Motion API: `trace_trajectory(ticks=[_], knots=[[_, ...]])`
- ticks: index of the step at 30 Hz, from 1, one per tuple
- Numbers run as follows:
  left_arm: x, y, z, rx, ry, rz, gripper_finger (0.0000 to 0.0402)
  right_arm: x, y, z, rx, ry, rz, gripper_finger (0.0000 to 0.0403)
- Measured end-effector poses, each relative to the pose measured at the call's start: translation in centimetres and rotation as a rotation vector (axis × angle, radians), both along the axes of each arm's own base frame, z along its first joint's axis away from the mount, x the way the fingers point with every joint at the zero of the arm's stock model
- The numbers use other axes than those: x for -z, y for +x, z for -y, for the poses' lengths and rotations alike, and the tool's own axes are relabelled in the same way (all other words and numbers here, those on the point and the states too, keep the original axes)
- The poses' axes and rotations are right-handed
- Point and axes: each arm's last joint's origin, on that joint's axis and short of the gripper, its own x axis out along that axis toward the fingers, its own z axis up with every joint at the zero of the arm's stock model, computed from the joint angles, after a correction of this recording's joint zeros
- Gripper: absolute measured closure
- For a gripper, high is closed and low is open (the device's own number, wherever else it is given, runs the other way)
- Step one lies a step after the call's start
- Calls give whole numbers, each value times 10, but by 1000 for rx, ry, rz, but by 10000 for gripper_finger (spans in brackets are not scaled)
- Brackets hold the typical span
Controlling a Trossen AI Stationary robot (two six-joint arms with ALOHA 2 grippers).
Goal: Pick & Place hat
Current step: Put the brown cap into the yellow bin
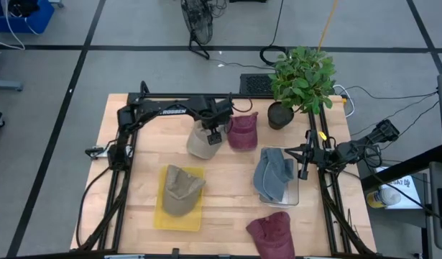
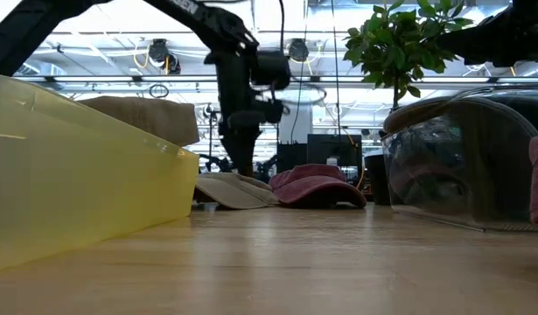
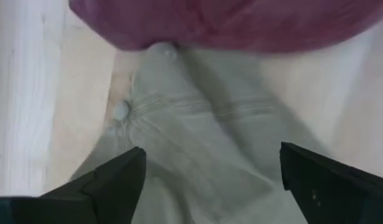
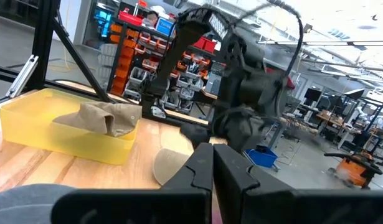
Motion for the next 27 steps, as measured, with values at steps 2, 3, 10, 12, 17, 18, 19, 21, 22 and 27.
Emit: trace_trajectory(ticks=[2, 3, 10, 12, 17, 18, 19, 21, 22, 27], knots=[[10, 0, -2, -11, -14, -38, 28, 0, 0, 0, 1, -2, 0, 403], [15, 0, -3, -16, -27, -51, 25, 0, 0, 0, 1, -3, -1, 403], [35, 3, -8, -49, -50, -94, 33, 0, 0, 0, 2, -18, -3, 403], [35, 3, -8, -56, -41, -94, 41, 0, 0, 0, 3, -18, -3, 403], [33, 3, -8, -49, -42, -89, 90, 0, 0, 0, 3, -18, -3, 403], [32, 2, -8, -49, -41, -91, 109, 0, 0, 0, 3, -18, -3, 403], [32, 2, -8, -49, -42, -92, 131, 0, 0, 0, 3, -18, -3, 403], [32, 1, -7, -34, -44, -104, 186, 0, 0, 0, 3, -18, -3, 403], [32, 0, -7, -16, -46, -116, 222, 0, 0, 0, 3, -18, -3, 403], [32, -3, -6, 15, -53, -148, 383, 0, 0, 0, 3, -18, -3, 403]])
